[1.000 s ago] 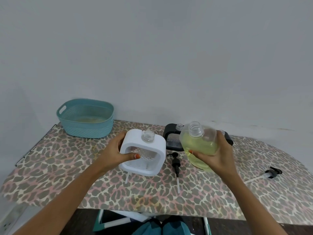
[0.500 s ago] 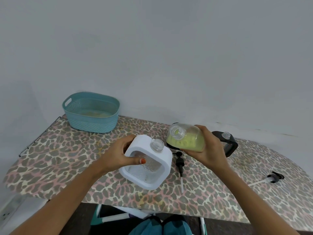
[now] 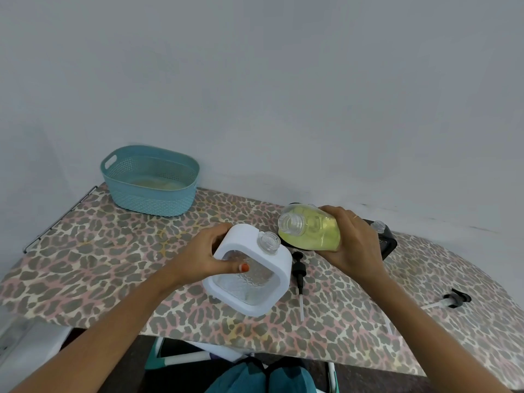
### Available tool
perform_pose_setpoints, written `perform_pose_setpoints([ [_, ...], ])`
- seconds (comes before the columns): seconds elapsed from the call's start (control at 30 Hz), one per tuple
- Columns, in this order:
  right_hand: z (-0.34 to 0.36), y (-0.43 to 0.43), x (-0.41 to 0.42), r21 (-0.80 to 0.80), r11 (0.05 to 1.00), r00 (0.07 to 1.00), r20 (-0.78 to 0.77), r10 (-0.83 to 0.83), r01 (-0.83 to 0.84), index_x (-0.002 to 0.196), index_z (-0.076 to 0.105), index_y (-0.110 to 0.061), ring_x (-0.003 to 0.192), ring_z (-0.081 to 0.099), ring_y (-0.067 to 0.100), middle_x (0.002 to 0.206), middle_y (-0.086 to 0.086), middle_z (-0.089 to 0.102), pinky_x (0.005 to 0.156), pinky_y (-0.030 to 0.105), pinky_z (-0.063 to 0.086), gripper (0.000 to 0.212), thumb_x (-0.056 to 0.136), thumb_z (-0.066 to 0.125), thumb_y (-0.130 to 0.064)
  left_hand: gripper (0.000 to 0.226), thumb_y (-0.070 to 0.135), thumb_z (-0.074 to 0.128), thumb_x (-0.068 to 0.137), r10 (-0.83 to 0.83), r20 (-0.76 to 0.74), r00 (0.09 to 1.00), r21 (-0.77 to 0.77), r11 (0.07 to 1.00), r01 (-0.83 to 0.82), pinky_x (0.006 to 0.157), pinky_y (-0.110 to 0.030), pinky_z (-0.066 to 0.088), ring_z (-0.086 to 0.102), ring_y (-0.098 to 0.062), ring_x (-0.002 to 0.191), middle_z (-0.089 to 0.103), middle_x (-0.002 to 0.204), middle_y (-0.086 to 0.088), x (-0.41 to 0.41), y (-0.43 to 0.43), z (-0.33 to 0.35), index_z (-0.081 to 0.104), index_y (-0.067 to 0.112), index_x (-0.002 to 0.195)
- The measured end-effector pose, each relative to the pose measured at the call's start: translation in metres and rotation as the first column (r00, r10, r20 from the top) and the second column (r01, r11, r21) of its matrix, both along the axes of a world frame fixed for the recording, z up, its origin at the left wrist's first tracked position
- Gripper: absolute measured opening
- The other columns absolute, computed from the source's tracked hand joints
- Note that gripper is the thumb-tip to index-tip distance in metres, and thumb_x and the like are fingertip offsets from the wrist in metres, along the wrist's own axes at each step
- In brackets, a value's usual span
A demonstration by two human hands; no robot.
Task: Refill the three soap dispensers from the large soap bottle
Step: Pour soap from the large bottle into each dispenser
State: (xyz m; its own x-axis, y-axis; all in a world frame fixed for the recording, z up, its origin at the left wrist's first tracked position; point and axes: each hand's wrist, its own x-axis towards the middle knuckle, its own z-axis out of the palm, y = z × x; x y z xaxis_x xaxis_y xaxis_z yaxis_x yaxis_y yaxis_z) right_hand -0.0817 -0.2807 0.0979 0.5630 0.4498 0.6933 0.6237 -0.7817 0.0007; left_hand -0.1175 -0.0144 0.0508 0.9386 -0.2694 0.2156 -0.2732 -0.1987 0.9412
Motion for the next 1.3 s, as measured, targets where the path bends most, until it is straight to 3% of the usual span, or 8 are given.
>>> perform_pose_setpoints([
  [0.2, 0.001, -0.002, 0.002, -0.077, 0.997, 0.997, 0.071, -0.019, 0.024, 0.105, 0.049, -0.016, 0.066, 0.065, 0.022, 0.085, 0.003, 0.070, 0.055, 0.021, 0.043, 0.048, 0.067, 0.060, -0.043, 0.078, 0.067, 0.075, 0.046, -0.002, -0.029, 1.000, -0.002, 1.000, 0.002, 0.080, -0.043, 0.050, 0.062, -0.031, 0.089, 0.065, 0.097, -0.016, 0.003, -0.003, -0.003, 0.062, 0.018, 0.104],
  [0.37, 0.000, -0.006, 0.003, -0.106, 0.994, 0.996, 0.088, -0.019, 0.028, 0.107, 0.049, -0.015, 0.070, 0.067, 0.025, 0.090, 0.005, 0.071, 0.059, 0.025, 0.047, 0.055, 0.059, 0.073, -0.031, 0.073, 0.068, 0.075, 0.045, -0.004, -0.042, 0.999, -0.018, 1.000, 0.003, 0.078, -0.037, 0.051, 0.062, -0.027, 0.086, 0.065, 0.094, -0.013, 0.002, -0.007, -0.003, 0.062, 0.024, 0.101],
  [0.6, -0.001, -0.009, 0.005, -0.137, 0.990, 0.996, 0.087, -0.007, 0.019, 0.108, 0.049, -0.014, 0.073, 0.068, 0.028, 0.091, 0.008, 0.071, 0.060, 0.030, 0.051, 0.067, 0.053, 0.087, -0.018, 0.073, 0.067, 0.076, 0.047, -0.004, -0.057, 0.998, -0.005, 1.000, 0.004, 0.080, -0.042, 0.051, 0.063, -0.027, 0.087, 0.066, 0.093, -0.011, 0.003, -0.008, -0.006, 0.062, 0.023, 0.103],
  [0.77, -0.002, -0.012, 0.005, -0.158, 0.987, 0.995, 0.095, -0.019, 0.033, 0.108, 0.049, -0.014, 0.072, 0.068, 0.028, 0.091, 0.008, 0.071, 0.060, 0.031, 0.051, 0.070, 0.050, 0.089, -0.018, 0.072, 0.068, 0.075, 0.046, 0.002, -0.049, 0.999, -0.005, 1.000, -0.002, 0.078, -0.043, 0.050, 0.062, -0.029, 0.085, 0.065, 0.090, -0.011, 0.005, -0.009, -0.008, 0.062, 0.023, 0.100],
  [0.97, 0.001, -0.013, 0.004, -0.161, 0.986, 0.993, 0.120, -0.011, 0.030, 0.108, 0.049, -0.014, 0.072, 0.068, 0.028, 0.090, 0.008, 0.072, 0.061, 0.031, 0.052, 0.062, 0.057, 0.083, -0.023, 0.070, 0.068, 0.076, 0.045, -0.014, -0.052, 0.999, -0.031, 0.999, 0.013, 0.075, -0.028, 0.053, 0.064, -0.019, 0.084, 0.066, 0.091, -0.002, 0.006, -0.013, -0.010, 0.061, 0.027, 0.101],
  [1.07, 0.002, -0.014, 0.004, -0.175, 0.984, 0.992, 0.129, -0.016, 0.038, 0.107, 0.049, -0.013, 0.071, 0.068, 0.027, 0.090, 0.008, 0.072, 0.060, 0.029, 0.050, 0.068, 0.052, 0.088, -0.017, 0.069, 0.068, 0.075, 0.044, -0.026, -0.042, 0.999, -0.047, 0.999, 0.024, 0.072, -0.017, 0.051, 0.064, -0.011, 0.081, 0.066, 0.094, 0.004, 0.006, -0.015, -0.008, 0.061, 0.030, 0.099],
  [1.3, 0.004, -0.017, 0.004, -0.212, 0.975, 0.987, 0.160, -0.036, 0.069, 0.107, 0.049, -0.014, 0.073, 0.068, 0.026, 0.090, 0.006, 0.072, 0.061, 0.027, 0.049, 0.073, 0.047, 0.089, -0.016, 0.069, 0.069, 0.074, 0.044, -0.032, -0.032, 0.999, -0.062, 0.998, 0.030, 0.070, -0.014, 0.049, 0.063, -0.005, 0.078, 0.066, 0.093, 0.008, 0.006, -0.018, -0.008, 0.060, 0.030, 0.098],
])
